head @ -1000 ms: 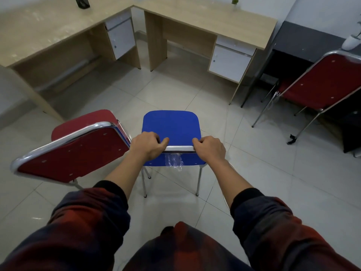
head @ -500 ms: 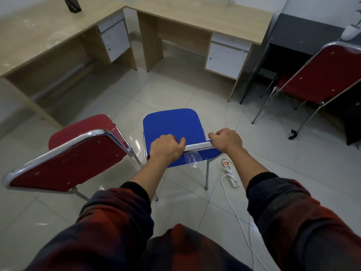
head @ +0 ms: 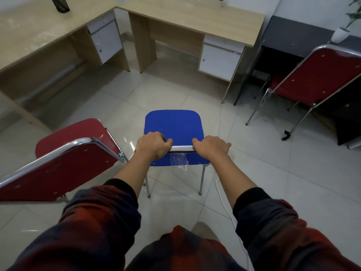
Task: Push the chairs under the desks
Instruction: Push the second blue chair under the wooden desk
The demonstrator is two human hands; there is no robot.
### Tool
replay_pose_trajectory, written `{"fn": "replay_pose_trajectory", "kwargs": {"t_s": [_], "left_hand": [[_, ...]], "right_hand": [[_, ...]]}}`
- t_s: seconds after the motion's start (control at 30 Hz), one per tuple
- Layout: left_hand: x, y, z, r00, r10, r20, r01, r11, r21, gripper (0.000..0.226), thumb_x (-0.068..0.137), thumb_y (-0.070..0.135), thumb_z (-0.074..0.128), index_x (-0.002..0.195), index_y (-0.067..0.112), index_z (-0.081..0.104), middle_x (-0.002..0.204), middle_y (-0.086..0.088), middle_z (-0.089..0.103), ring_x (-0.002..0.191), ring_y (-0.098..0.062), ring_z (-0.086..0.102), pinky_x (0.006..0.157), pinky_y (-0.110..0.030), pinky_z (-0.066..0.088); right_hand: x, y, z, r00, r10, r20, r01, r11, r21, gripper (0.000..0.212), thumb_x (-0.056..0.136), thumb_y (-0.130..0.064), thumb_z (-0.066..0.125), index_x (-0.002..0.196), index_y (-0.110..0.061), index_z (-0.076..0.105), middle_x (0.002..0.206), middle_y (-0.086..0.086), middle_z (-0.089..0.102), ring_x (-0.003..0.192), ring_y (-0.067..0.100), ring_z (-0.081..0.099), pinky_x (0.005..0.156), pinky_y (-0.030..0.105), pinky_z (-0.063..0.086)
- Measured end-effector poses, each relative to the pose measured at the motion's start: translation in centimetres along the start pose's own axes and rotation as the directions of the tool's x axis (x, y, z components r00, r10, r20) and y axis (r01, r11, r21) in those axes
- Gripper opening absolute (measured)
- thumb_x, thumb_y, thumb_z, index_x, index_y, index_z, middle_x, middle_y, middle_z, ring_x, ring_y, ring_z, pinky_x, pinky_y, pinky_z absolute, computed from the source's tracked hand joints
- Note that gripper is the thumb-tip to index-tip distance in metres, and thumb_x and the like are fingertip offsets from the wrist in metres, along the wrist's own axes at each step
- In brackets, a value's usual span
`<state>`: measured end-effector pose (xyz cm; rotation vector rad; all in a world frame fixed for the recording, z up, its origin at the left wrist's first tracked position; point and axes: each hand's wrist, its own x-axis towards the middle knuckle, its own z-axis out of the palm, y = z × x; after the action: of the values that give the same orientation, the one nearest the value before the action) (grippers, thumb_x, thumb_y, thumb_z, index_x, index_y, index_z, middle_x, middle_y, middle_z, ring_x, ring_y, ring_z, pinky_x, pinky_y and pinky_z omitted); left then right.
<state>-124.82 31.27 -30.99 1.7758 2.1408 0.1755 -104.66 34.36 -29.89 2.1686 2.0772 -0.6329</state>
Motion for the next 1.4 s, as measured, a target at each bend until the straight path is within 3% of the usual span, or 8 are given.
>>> {"fn": "replay_pose_trajectory", "kwargs": {"t_s": [0.13, 0.2, 0.37, 0.6, 0.87, 1.07, 1.27, 1.4], "left_hand": [[1.4, 1.1, 0.2, 0.999, -0.032, 0.016, 0.032, 0.999, 0.011, 0.045, 0.089, 0.047, 0.043, 0.076, 0.012, 0.068, 0.069, -0.005, 0.066, 0.063, -0.020, 0.060, 0.056, -0.029, 0.047], [2.2, 2.3, 0.4, 0.999, -0.032, 0.013, 0.032, 0.999, 0.008, 0.043, 0.091, 0.047, 0.043, 0.080, 0.013, 0.067, 0.072, -0.003, 0.065, 0.067, -0.019, 0.062, 0.057, -0.028, 0.046], [4.2, 5.3, 0.8, 0.997, -0.082, 0.008, 0.082, 0.996, -0.018, 0.040, 0.093, 0.047, 0.043, 0.086, 0.015, 0.066, 0.076, 0.001, 0.064, 0.068, -0.015, 0.059, 0.055, -0.025, 0.042], [6.0, 8.8, 0.9, 0.990, -0.136, 0.031, 0.137, 0.989, -0.062, 0.042, 0.094, 0.047, 0.044, 0.088, 0.014, 0.068, 0.081, 0.000, 0.066, 0.073, -0.017, 0.062, 0.060, -0.027, 0.046], [7.7, 11.7, 1.7, 0.977, -0.209, -0.036, 0.202, 0.970, -0.137, 0.039, 0.093, 0.048, 0.045, 0.089, 0.017, 0.067, 0.077, 0.006, 0.062, 0.073, -0.014, 0.060, 0.059, -0.026, 0.043], [8.2, 12.0, 1.8, 0.978, -0.207, -0.031, 0.202, 0.972, -0.120, 0.037, 0.093, 0.046, 0.047, 0.086, 0.016, 0.066, 0.078, 0.002, 0.065, 0.071, -0.014, 0.060, 0.057, -0.026, 0.043], [9.3, 9.1, 0.5, 0.979, -0.205, -0.005, 0.201, 0.965, -0.170, 0.037, 0.087, 0.047, 0.048, 0.075, 0.018, 0.066, 0.070, 0.001, 0.065, 0.068, -0.019, 0.062, 0.059, -0.032, 0.048], [10.0, 8.2, -0.1, 0.979, -0.206, -0.007, 0.202, 0.967, -0.154, 0.031, 0.088, 0.043, 0.051, 0.075, 0.020, 0.065, 0.071, 0.003, 0.064, 0.065, -0.015, 0.058, 0.053, -0.027, 0.040]], "right_hand": [[1.5, 1.1, -0.4, 0.994, -0.054, -0.096, 0.062, 0.995, 0.083, 0.044, 0.092, -0.046, 0.046, 0.069, -0.011, 0.059, 0.063, -0.002, 0.051, 0.062, 0.021, 0.051, 0.058, 0.029, 0.036], [2.9, 1.8, -1.2, 0.992, -0.066, -0.109, 0.074, 0.994, 0.074, 0.046, 0.092, -0.048, 0.048, 0.079, -0.008, 0.068, 0.066, -0.002, 0.056, 0.059, 0.018, 0.050, 0.054, 0.027, 0.036], [6.5, 3.7, -2.9, 0.991, -0.100, -0.094, 0.105, 0.993, 0.050, 0.049, 0.091, -0.051, 0.047, 0.086, -0.009, 0.072, 0.076, 0.003, 0.068, 0.061, 0.018, 0.053, 0.057, 0.029, 0.042], [10.2, 5.8, -5.3, 0.990, -0.141, -0.028, 0.141, 0.990, -0.003, 0.047, 0.094, -0.053, 0.046, 0.087, -0.013, 0.069, 0.069, -0.003, 0.057, 0.058, 0.013, 0.049, 0.050, 0.025, 0.032], [14.3, 7.5, -6.7, 0.981, -0.194, -0.030, 0.194, 0.981, -0.010, 0.046, 0.094, -0.058, 0.046, 0.089, -0.016, 0.064, 0.074, -0.004, 0.062, 0.063, 0.012, 0.056, 0.053, 0.024, 0.036], [15.0, 7.7, -6.6, 0.982, -0.191, -0.012, 0.191, 0.982, -0.002, 0.046, 0.092, -0.055, 0.046, 0.085, -0.014, 0.066, 0.075, -0.002, 0.063, 0.069, 0.018, 0.060, 0.060, 0.028, 0.042], [14.7, 5.1, -5.9, 0.982, -0.187, -0.013, 0.188, 0.981, 0.048, 0.041, 0.094, -0.053, 0.046, 0.073, -0.018, 0.049, 0.075, -0.001, 0.059, 0.067, 0.017, 0.054, 0.071, 0.033, 0.047], [14.9, 4.1, -5.7, 0.979, -0.200, -0.030, 0.201, 0.978, 0.058, 0.042, 0.093, -0.053, 0.045, 0.073, -0.017, 0.050, 0.071, -0.003, 0.056, 0.063, 0.016, 0.050, 0.067, 0.032, 0.042]]}}
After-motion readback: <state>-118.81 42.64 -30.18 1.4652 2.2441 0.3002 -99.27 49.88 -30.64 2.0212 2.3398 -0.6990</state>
